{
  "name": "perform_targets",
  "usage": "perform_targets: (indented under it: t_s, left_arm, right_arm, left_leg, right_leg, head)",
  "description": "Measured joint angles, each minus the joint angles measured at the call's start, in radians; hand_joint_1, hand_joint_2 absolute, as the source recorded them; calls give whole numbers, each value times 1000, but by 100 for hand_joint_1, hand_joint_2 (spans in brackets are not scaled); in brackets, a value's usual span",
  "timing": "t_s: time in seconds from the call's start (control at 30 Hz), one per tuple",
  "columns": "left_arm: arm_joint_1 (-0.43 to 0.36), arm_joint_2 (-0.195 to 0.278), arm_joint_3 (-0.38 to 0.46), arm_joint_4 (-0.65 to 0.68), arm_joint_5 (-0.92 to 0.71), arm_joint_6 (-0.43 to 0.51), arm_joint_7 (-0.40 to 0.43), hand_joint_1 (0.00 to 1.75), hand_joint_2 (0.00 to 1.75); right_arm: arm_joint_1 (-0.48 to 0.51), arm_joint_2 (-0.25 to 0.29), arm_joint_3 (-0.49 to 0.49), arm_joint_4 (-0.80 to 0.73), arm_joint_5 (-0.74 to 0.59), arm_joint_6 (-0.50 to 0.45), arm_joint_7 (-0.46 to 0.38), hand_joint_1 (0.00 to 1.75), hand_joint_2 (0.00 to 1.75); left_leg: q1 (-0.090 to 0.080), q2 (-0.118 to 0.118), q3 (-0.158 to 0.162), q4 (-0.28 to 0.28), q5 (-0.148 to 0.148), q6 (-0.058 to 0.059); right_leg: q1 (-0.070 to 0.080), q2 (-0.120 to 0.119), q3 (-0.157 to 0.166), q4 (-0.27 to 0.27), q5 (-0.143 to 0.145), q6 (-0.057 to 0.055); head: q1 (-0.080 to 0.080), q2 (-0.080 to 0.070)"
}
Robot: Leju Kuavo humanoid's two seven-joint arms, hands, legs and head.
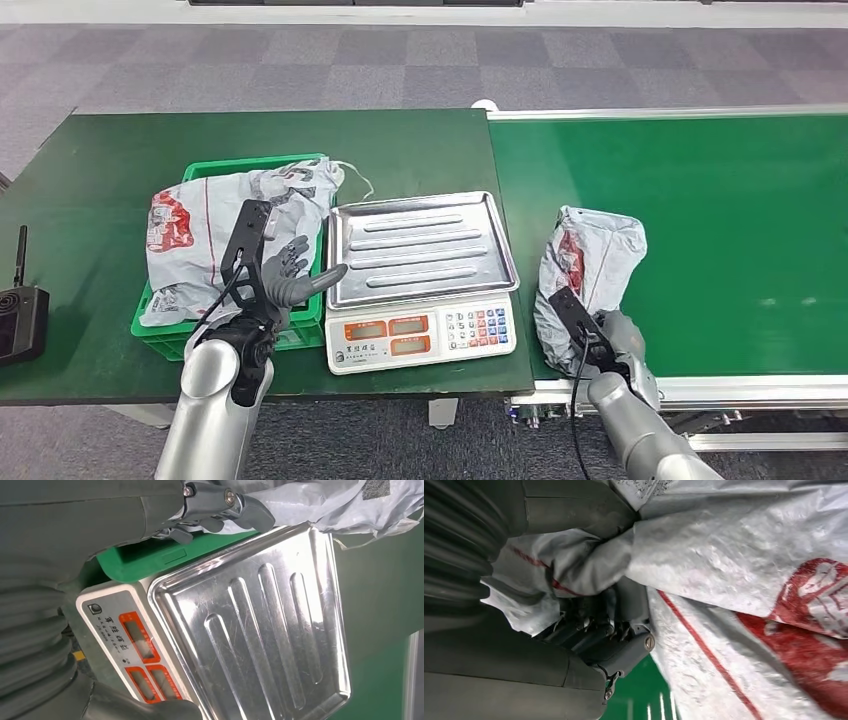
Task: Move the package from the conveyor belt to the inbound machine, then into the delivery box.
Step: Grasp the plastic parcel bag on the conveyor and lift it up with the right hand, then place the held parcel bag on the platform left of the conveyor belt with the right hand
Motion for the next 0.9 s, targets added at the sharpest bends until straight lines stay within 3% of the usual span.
perform_targets:
  t_s: [0.17, 0.53, 0.9]
  left_arm:
    - [0, 0, 0, 4, -3, 0, 0, 0, 175]
    - [0, 3, 0, 4, -8, 25, 0, 0, 175]
    - [-3, 12, 0, 3, -6, 30, 0, 0, 175]
  right_arm:
    - [-2, 5, -3, -7, -3, -25, -31, 175, 175]
    - [-64, 15, -25, -167, -46, -126, -227, 175, 175]
    - [-107, 19, 9, -425, -73, -89, -204, 175, 175]
  left_leg:
    - [0, -1, -3, 0, 0, 0]
    - [-1, 0, -6, 0, 1, 1]
    - [-1, -1, -6, 0, 1, 1]
  right_leg:
    - [-1, -1, -2, 0, 0, 0]
    - [-3, -1, -5, 1, 1, 1]
    - [-3, -1, -6, 1, 2, 1]
  head:
    - [0, 0]
    - [0, 0]
    - [0, 0]
